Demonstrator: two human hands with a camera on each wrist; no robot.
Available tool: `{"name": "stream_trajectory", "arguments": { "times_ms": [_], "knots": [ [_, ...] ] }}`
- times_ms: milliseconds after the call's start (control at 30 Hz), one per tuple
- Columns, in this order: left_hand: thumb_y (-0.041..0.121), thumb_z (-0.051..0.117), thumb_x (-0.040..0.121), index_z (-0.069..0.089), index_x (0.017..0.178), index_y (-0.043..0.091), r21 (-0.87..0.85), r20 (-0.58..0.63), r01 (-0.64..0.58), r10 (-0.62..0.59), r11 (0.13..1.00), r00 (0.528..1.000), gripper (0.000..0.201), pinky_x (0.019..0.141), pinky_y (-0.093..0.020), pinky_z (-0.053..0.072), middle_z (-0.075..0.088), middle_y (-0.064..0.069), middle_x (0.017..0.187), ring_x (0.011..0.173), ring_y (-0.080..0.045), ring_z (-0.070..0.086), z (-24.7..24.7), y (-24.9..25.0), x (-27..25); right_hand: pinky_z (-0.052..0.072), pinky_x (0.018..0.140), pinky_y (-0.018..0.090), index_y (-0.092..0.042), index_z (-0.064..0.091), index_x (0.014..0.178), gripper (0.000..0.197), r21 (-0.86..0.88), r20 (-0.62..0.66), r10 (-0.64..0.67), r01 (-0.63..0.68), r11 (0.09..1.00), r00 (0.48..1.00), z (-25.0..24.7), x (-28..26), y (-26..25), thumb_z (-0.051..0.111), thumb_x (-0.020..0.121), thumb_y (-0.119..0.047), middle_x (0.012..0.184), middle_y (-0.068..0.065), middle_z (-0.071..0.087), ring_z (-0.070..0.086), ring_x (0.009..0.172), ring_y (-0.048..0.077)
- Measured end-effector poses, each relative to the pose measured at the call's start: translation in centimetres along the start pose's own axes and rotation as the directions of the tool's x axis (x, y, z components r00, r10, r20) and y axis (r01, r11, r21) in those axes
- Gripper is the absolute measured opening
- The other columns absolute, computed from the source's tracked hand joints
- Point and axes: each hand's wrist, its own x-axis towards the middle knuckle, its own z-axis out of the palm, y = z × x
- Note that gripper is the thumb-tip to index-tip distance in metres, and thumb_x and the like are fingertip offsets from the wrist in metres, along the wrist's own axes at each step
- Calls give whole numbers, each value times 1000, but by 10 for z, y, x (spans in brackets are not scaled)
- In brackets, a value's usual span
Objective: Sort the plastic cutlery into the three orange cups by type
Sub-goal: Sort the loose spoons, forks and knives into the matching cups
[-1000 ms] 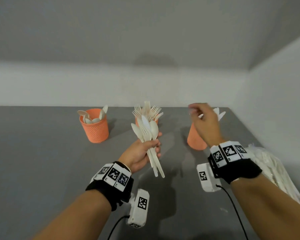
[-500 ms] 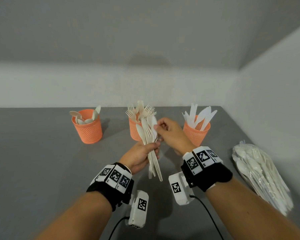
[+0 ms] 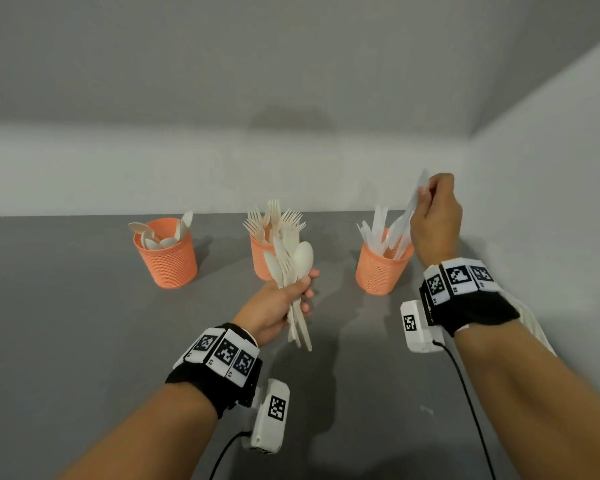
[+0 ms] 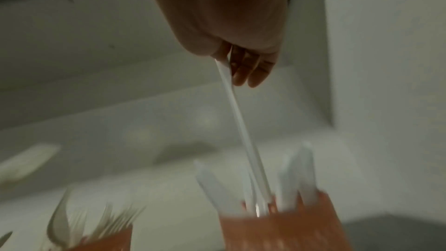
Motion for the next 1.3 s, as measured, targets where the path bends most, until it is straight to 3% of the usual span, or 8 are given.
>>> {"name": "stream_trajectory", "arguments": {
  "times_ms": [200, 367, 500, 600, 867, 1000, 1100, 1300],
  "knots": [
    [20, 42, 98, 59, 113, 21, 42, 109, -48, 44, 998, 993, 23, 65, -25, 50, 55, 6, 64, 52, -7, 51, 1, 9, -7, 33, 90, 41, 0, 58, 106, 23, -442, 342, 87, 78, 894, 936, 27, -15, 42, 51, 88, -11, 114, 22, 56, 46, 108, 39],
    [24, 38, 98, 55, 120, 22, 40, 164, -33, 26, 999, 986, 27, 61, -24, 51, 62, 5, 67, 53, -9, 53, -4, 9, -9, 39, 92, 33, -5, 61, 111, 24, -25, 334, -155, 174, 984, 930, 26, -31, -20, 55, 89, -13, 112, 17, 54, 50, 104, 30],
    [23, 39, 98, 56, 119, 18, 39, 190, -22, 14, 999, 982, 28, 60, -23, 48, 52, 5, 61, 49, -8, 41, -4, 7, -7, 40, 73, 25, 2, 66, 92, 31, 183, 749, 13, -225, 957, 662, 39, -49, -61, 52, 93, -26, 91, 22, 64, 52, 84, 16],
    [19, 41, 97, 57, 116, 14, 52, 191, -16, 5, 999, 982, 25, 59, -22, 47, 50, 6, 60, 50, -7, 43, -11, 9, -4, 41, 67, 25, -5, 66, 86, 21, 179, 817, 69, -365, 914, 573, 54, -54, -68, 54, 92, -21, 86, 13, 64, 54, 81, 18],
    [20, 44, 97, 59, 97, 11, 57, 36, 31, -33, 998, 999, 17, 49, -20, 40, 35, 7, 53, 42, -4, 32, -36, 8, -3, 46, 52, 24, -25, 41, 85, 22, 699, 460, 45, -393, 597, 887, 48, -23, -105, 28, 101, -31, 72, 3, 57, 52, 49, 11],
    [4, 42, 95, 53, 99, 8, -63, -32, 47, -49, 997, 998, 12, 50, -21, 39, 38, 6, 52, 41, -5, 33, -43, 16, -4, 39, 49, 18, -15, 55, 94, 15, 452, 610, -107, -234, 861, 785, 59, -49, -108, 59, 89, -29, 69, -4, 55, 46, 50, 1],
    [-3, 36, 91, 53, 96, 9, -88, -26, 49, -51, 995, 998, 21, 54, -23, 39, 44, 6, 52, 44, -6, 34, -46, 23, -7, 48, 61, 35, 4, 58, 84, 31, 296, 758, -118, -177, 938, 642, 80, -80, -95, 73, 77, -22, 66, 6, 55, 52, 61, 14],
    [-1, 38, 94, 54, 100, 8, -39, 2, 30, -30, 999, 1000, 19, 58, -21, 47, 40, 0, 61, 52, -8, 41, -50, 27, -19, 47, 65, 25, 0, 64, 89, 24, 248, 772, -50, -227, 942, 634, 97, -103, -91, 71, 78, -20, 74, 9, 64, 58, 68, 17]
  ]
}}
